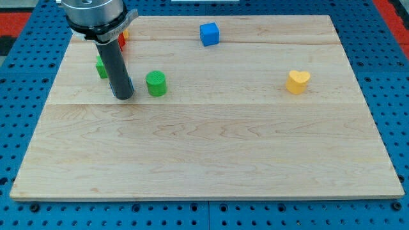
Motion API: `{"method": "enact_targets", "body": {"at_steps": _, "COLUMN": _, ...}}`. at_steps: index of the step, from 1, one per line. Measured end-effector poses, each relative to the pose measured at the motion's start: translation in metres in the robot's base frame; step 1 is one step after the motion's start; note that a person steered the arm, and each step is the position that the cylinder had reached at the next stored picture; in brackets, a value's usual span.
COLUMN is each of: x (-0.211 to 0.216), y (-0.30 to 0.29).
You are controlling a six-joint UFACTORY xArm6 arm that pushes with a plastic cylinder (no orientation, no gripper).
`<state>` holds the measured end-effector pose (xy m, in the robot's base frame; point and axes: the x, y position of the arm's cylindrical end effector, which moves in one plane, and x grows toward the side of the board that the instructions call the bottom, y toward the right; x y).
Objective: Move blue triangle below green star
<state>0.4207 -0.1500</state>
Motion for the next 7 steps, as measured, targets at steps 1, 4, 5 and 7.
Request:
{"method": "enact_targets", "body": {"at_steps": 1, "x": 0.000, "y": 0.009}}
{"method": "enact_targets", "body": {"at_steps": 4, "x": -0.002, "y": 0.012}}
{"method": "enact_targets", "body": {"at_steps": 5, "x": -0.004, "y": -0.004}}
{"method": "enact_targets", "body": {"at_steps": 7, "x": -0.004, "y": 0.025}}
